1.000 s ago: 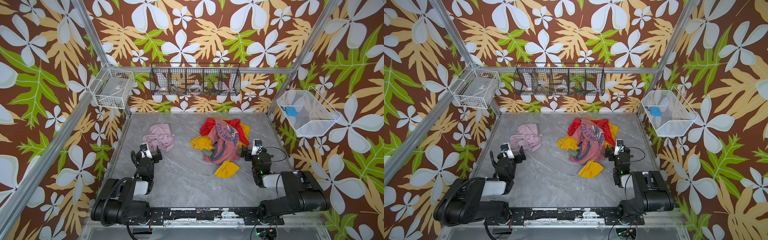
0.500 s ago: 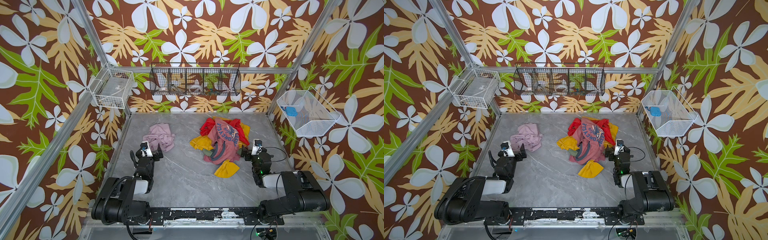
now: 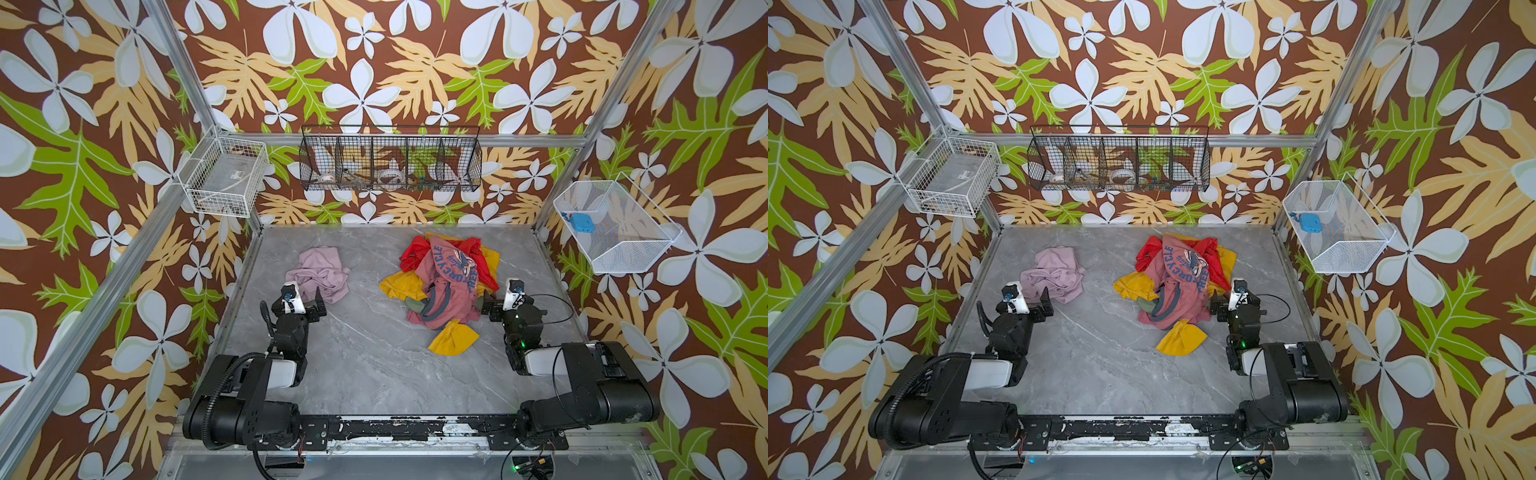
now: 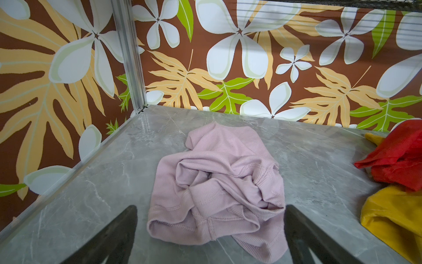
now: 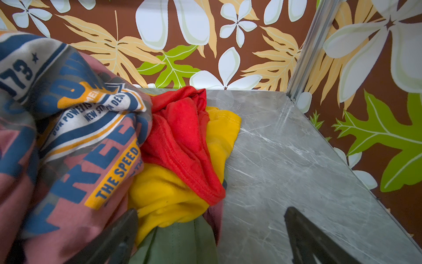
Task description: Pick out a specific cloth from the pile
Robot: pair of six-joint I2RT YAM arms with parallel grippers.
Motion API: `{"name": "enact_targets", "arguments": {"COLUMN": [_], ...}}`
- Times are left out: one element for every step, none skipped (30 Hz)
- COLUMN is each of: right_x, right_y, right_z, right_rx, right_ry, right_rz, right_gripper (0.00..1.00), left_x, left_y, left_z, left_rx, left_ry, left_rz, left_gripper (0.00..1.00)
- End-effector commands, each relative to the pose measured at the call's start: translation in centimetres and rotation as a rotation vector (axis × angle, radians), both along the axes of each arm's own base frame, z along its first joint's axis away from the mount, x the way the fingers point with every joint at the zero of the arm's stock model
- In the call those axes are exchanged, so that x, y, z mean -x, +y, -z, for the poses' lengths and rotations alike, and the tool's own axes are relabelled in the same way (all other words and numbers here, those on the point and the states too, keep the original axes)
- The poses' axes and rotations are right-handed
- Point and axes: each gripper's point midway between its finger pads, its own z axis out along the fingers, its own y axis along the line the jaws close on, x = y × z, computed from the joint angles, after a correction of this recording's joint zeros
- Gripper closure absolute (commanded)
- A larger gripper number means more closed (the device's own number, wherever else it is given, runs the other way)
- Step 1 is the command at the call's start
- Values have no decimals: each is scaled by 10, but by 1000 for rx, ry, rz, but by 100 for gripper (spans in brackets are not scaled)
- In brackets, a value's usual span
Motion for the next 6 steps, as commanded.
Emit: {"name": "enact_targets", "arguments": {"right_x": [-1,-1,-1,-1,-1,-1], "right_y": [1,1,1,1,1,1], "right_z": [-2,-2,-2,-2,-2,-2], "right_rx": [0,0,0,0,0,1], "right_ry": [-8,-9,-8,-9,-9,-9], "right_rz": [-5,-5,-5,-4,-6,-4], "right_gripper": [0,1,0,1,0,0], "left_x": [-1,-1,-1,-1,-1,-1], "left_y": [0,0,0,0,1,1], "left_z": [-9,-9,-9,-10,-10,-10], "left_rx": [8,8,8,8,8,7], "left_ry": [-39,-39,-39,-40,-40,-41], "left_rz": [1,0,0,0,-1,-2], "left_gripper": [0,0,0,0,0,0]}}
